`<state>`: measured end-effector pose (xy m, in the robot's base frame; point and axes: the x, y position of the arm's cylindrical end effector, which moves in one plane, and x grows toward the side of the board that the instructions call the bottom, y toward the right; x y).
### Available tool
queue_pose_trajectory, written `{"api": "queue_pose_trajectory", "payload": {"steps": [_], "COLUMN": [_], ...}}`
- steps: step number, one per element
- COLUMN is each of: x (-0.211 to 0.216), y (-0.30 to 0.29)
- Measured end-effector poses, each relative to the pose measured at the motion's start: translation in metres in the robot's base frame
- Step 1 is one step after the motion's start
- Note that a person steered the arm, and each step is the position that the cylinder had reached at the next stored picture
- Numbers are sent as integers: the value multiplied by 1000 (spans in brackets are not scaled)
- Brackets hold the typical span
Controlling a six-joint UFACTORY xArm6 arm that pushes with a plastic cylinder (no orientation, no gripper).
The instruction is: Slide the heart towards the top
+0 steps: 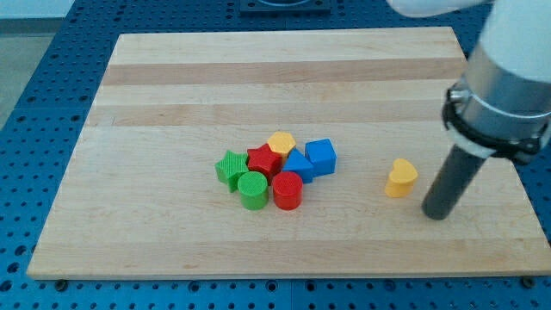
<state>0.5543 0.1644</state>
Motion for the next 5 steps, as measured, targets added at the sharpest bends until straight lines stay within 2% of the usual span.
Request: {"api": "queue_pose_trajectory", "payload": {"steps": [1, 2, 3, 4, 5], "x": [-10, -58, -130, -156, -133], "y": [-20, -24, -25, -25, -25]}}
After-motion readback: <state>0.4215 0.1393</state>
